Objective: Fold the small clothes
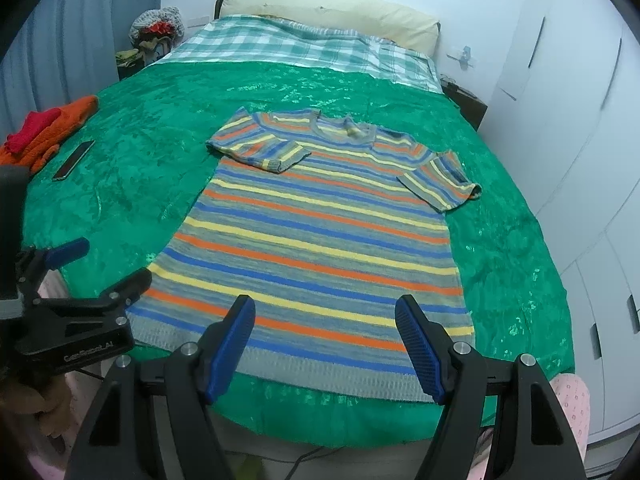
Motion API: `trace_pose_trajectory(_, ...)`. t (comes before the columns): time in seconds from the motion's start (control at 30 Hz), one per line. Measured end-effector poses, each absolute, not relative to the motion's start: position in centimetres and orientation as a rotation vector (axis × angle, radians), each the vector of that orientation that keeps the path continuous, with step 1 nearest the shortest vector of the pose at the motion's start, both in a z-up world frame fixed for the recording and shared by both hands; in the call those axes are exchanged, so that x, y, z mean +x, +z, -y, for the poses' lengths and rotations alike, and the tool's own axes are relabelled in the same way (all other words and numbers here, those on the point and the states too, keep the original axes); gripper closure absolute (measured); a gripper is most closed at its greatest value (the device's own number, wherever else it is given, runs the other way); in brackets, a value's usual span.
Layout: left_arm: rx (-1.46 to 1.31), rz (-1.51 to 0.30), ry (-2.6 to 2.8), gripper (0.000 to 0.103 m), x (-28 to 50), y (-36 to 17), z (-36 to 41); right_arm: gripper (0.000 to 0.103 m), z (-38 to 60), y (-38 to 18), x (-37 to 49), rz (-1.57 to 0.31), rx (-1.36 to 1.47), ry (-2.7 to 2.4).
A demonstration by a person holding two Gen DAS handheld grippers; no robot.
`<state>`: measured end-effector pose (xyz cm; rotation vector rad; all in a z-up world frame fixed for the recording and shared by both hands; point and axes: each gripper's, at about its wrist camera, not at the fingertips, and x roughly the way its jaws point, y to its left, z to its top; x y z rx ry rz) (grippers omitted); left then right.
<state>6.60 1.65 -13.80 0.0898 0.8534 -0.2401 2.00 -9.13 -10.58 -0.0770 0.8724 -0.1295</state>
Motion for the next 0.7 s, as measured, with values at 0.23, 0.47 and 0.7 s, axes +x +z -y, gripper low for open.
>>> trace_pose_trajectory(0.23, 0.089, -0.851, -0.245, 0.007, 6.5, -13.7, -1.7, 0.031, 8.6, -10.7, 2.3, -0.885, -0.094, -0.120)
trace_pose_trajectory(0.47, 0.056, -0.855, -0.243, 0.007, 6.7, -13.5, -2.3, 0.031, 8.2, -10.8, 2.4, -0.893, -0.103, -0.115)
trace_pose_trajectory(0.7, 0.041, -0.849, -0.247, 0.007, 6.7, -13.4, -2.6, 0.031, 7.8, -10.9, 2.4, -0.896, -0.112, -0.113)
